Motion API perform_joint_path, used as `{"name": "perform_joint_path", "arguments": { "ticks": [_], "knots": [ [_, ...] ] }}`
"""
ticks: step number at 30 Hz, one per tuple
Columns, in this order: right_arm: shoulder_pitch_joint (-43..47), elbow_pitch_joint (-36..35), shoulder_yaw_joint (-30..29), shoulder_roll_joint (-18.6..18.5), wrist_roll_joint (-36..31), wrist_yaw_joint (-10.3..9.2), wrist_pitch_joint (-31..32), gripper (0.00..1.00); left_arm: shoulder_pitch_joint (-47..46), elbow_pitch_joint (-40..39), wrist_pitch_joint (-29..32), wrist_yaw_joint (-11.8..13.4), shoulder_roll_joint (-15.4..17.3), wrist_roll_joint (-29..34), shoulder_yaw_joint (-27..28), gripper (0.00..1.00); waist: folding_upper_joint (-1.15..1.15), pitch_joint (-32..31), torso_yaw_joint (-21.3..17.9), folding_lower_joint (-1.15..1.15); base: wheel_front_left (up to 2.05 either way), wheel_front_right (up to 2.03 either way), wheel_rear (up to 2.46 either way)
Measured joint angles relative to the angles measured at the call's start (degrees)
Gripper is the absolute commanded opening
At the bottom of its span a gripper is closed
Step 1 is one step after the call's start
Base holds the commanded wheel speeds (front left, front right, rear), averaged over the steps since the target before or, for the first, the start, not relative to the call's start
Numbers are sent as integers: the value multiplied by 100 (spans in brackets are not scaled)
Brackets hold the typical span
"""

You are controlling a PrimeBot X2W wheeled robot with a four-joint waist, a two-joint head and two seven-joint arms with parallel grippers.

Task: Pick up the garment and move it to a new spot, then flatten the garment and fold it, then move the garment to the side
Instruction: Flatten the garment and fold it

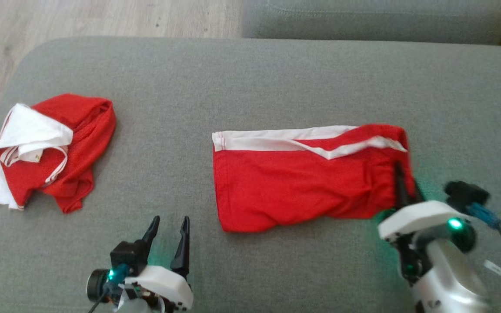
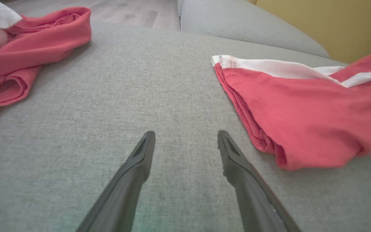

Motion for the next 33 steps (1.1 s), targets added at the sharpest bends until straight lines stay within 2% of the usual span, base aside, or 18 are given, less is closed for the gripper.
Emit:
{"name": "perform_joint_path", "arguments": {
  "ticks": [5,10,13,17,18,19,20,24,27,30,33],
  "knots": [
    [-3,-744,1159,-2,751,0,454,0,81,52,1,-1,1,-98,-165,100,0,-122,100,0,0,0,0],
    [-20,-1316,1915,-7,1113,0,781,0,113,91,1,8,0,-215,-341,100,0,-187,391,0,0,0,0],
    [-42,-1276,2187,-10,1092,0,836,0,113,129,1,7,0,-216,-439,100,0,-202,635,0,0,0,0],
    [-107,-875,2410,-19,1069,0,816,0,111,148,1,10,0,-253,-593,100,0,-201,1018,0,0,0,0],
    [-157,-764,2465,-21,1071,0,769,37,109,151,1,15,0,-261,-617,100,0,-196,1114,0,0,0,0],
    [-210,-695,2558,-36,1090,0,706,90,109,149,1,37,0,-261,-635,100,0,-189,1206,0,0,0,0],
    [-270,-649,2660,-45,1158,0,627,100,108,148,1,59,0,-263,-645,100,0,-181,1296,0,0,0,0],
    [-485,-624,3086,-47,1470,0,299,100,105,137,1,112,0,-260,-636,100,0,-141,1505,0,0,0,0],
    [-550,-550,3210,-40,1470,0,127,100,105,13,1,162,2,-186,-556,100,0,-135,1414,0,0,0,0],
    [-545,-411,3093,-41,1343,0,55,100,105,-142,1,205,1,-91,-511,100,0,-151,1296,0,0,0,0],
    [-520,-290,2524,-40,886,0,12,100,109,-446,1,312,1,118,-328,100,0,-179,1078,0,0,0,0]
  ]
}}
